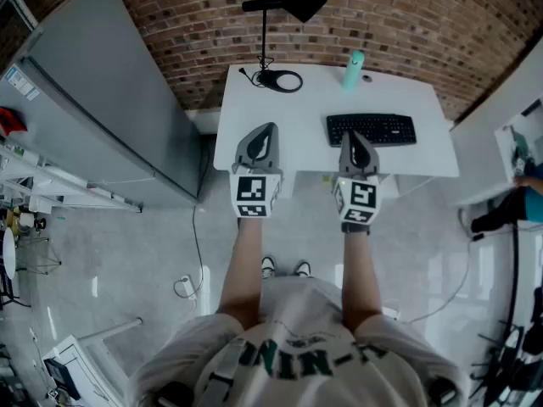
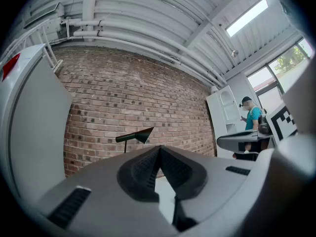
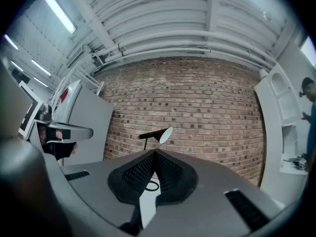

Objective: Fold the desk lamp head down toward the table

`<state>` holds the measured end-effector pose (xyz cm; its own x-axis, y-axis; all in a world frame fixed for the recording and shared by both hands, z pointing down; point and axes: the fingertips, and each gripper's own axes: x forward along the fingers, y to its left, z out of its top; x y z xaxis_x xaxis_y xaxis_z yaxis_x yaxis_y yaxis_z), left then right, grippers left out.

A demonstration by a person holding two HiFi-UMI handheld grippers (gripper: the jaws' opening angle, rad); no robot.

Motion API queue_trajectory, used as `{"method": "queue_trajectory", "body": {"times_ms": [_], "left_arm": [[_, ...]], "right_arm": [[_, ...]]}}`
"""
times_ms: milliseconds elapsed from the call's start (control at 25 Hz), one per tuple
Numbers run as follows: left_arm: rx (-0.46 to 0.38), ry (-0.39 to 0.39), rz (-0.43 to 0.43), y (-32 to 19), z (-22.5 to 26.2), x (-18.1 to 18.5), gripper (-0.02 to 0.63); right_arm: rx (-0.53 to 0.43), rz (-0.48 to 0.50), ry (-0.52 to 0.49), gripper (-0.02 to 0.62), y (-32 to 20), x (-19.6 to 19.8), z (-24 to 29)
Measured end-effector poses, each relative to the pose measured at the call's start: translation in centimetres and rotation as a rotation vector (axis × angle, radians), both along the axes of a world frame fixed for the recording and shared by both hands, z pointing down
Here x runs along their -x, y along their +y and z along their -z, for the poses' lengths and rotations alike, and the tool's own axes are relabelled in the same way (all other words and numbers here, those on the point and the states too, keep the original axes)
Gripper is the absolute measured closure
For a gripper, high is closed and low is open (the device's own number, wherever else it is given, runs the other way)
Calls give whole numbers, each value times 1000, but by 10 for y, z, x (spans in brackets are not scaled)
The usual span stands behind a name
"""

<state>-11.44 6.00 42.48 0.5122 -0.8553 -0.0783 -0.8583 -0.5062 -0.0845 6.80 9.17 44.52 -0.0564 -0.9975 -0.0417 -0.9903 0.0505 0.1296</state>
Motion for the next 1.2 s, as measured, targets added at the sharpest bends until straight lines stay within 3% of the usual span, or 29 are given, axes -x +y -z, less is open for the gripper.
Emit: {"method": "queue_trajectory", "body": {"times_ms": [520,840,1200], "left_arm": [[12,-14,5,5,4,-52,607],[78,-27,15,11,-11,-75,607],[103,-19,2,-32,-29,-81,607]], "right_arm": [[-4,38,-24,592,3,-40,5],[43,82,-135,592,8,-63,-1],[62,87,-152,592,-35,-61,-20]]}}
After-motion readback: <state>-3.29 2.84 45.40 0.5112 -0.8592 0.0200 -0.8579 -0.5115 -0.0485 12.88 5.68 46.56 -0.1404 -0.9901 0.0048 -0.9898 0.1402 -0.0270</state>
